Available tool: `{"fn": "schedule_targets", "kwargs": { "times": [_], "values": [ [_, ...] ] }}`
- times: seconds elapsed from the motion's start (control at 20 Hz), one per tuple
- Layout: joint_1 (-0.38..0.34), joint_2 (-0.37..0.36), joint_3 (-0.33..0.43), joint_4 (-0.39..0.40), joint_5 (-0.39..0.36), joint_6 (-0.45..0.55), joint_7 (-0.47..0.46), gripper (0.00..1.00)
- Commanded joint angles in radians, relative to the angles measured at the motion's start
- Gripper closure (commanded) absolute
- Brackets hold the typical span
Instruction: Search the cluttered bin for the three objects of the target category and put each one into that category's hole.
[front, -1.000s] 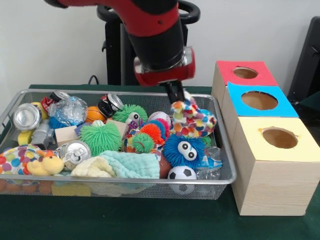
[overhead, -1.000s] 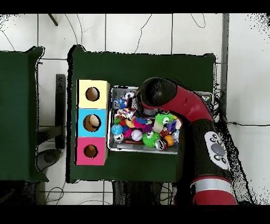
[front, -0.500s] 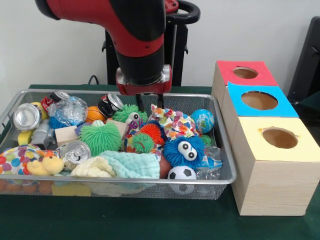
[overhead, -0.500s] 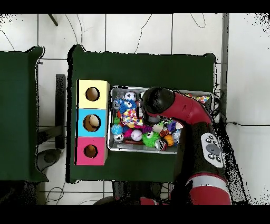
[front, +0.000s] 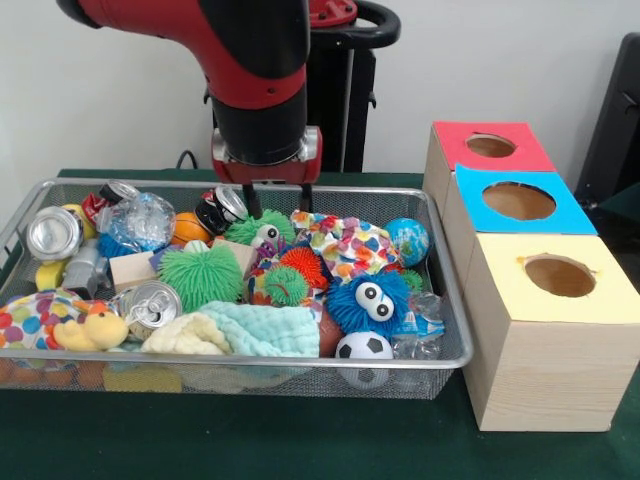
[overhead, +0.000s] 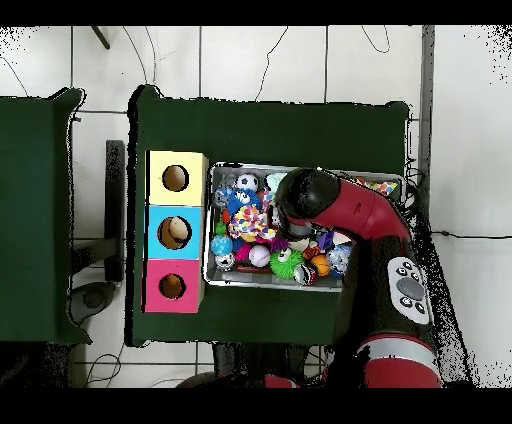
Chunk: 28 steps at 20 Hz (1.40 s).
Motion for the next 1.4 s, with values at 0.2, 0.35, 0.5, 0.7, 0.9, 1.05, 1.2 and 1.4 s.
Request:
{"fn": "schedule_targets", "kwargs": {
  "times": [0.2,0.35,0.5,0.7,0.9,1.05,1.2,1.4],
  "values": [
    [0.017,0.030,-0.046,-0.015,-0.036,-0.115,0.229,0.00],
    [0.011,0.037,-0.045,-0.013,-0.030,-0.130,0.215,0.00],
    [0.001,0.053,-0.046,-0.014,-0.033,-0.158,0.197,0.00],
    [-0.016,0.080,-0.054,-0.018,-0.042,-0.215,0.176,0.00],
    [-0.025,0.110,-0.057,-0.009,-0.047,-0.287,0.167,0.00],
    [-0.026,0.140,-0.060,-0.012,-0.048,-0.328,0.168,0.00],
    [-0.033,0.154,-0.051,0.008,-0.038,-0.315,0.153,0.00],
    [-0.033,0.212,-0.062,-0.009,-0.038,-0.232,0.141,0.00]
  ]
}}
